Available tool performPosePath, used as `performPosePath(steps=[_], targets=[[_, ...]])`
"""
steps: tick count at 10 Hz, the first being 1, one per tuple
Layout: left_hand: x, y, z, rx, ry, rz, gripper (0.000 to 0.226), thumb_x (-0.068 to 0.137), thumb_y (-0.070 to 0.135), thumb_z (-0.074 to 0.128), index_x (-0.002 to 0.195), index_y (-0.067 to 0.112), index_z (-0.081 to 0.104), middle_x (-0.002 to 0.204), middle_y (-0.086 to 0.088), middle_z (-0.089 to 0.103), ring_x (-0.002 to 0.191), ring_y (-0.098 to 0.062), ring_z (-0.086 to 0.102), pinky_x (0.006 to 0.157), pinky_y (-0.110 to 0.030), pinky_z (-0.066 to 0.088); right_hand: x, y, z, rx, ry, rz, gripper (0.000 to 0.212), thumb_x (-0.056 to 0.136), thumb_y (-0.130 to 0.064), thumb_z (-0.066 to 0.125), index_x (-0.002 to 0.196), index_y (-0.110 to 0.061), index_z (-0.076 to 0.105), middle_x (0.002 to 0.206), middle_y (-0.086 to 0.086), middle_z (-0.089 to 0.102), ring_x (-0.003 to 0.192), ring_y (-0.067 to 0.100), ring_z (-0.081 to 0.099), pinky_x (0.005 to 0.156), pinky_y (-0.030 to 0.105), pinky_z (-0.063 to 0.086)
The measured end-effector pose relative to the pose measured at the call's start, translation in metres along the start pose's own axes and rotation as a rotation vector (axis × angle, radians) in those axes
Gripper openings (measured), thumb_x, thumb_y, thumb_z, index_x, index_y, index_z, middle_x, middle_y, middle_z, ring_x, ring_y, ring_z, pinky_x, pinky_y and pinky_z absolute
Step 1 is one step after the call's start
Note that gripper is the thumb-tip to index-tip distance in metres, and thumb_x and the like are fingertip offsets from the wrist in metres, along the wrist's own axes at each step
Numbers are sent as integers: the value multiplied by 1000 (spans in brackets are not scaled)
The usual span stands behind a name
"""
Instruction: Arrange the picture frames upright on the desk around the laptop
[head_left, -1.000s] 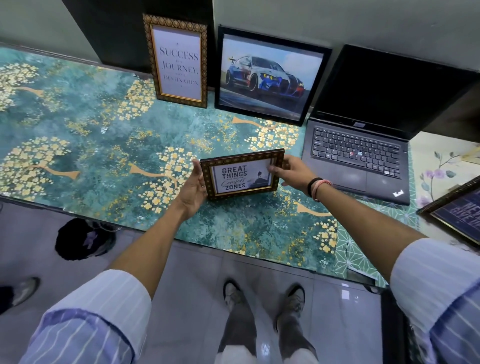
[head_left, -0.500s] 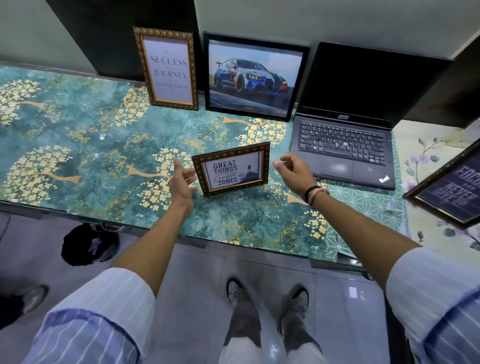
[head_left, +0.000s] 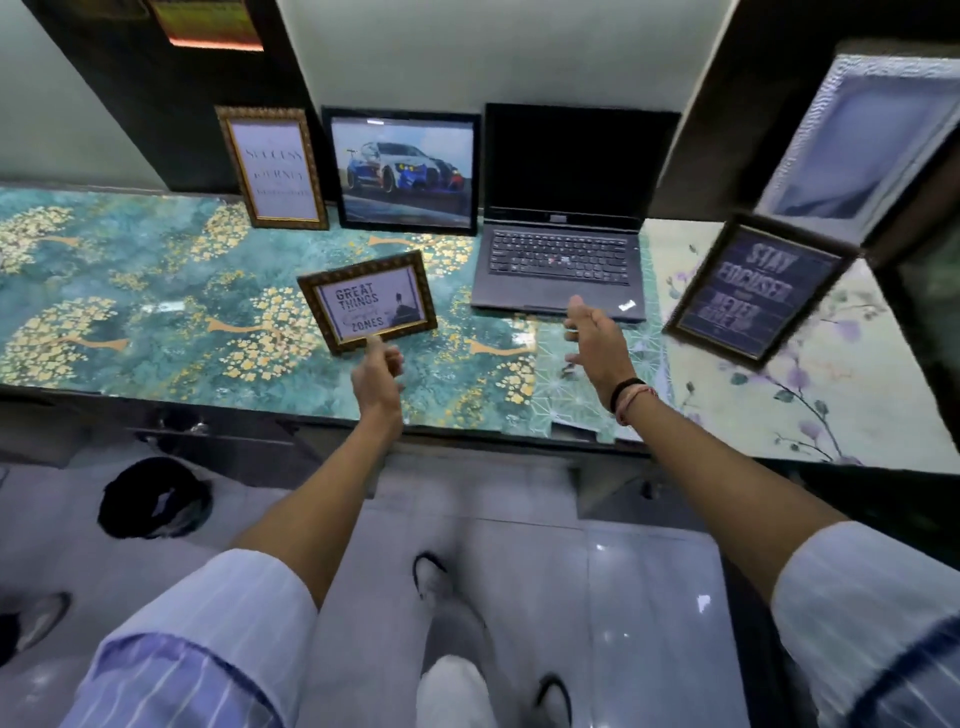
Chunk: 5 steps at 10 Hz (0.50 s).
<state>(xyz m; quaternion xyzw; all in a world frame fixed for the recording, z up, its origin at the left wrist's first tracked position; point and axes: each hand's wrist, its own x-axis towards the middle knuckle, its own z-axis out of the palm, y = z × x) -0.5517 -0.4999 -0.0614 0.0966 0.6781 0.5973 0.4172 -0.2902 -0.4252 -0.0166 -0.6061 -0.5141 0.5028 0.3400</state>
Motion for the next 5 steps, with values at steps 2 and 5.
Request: performPosePath(steps=[2, 5], targets=[[-104, 9, 28, 67, -298, 31, 62, 99, 64, 43, 100, 10, 73, 97, -9, 72, 89, -24, 67, 80, -40, 51, -71, -13, -83, 117, 3, -35, 58, 100, -55, 41, 132, -9, 56, 128, 7, 61, 114, 23, 61, 89, 41, 54], [-193, 79, 26, 77, -562, 215, 67, 100, 66, 38, 117, 10, 70, 117, -16, 71, 108, -30, 67, 99, -49, 50, -141, -68, -117, 258, 59, -223, 47, 100, -56, 40, 109, -17, 64, 118, 11, 66, 107, 24, 64, 92, 49, 54]])
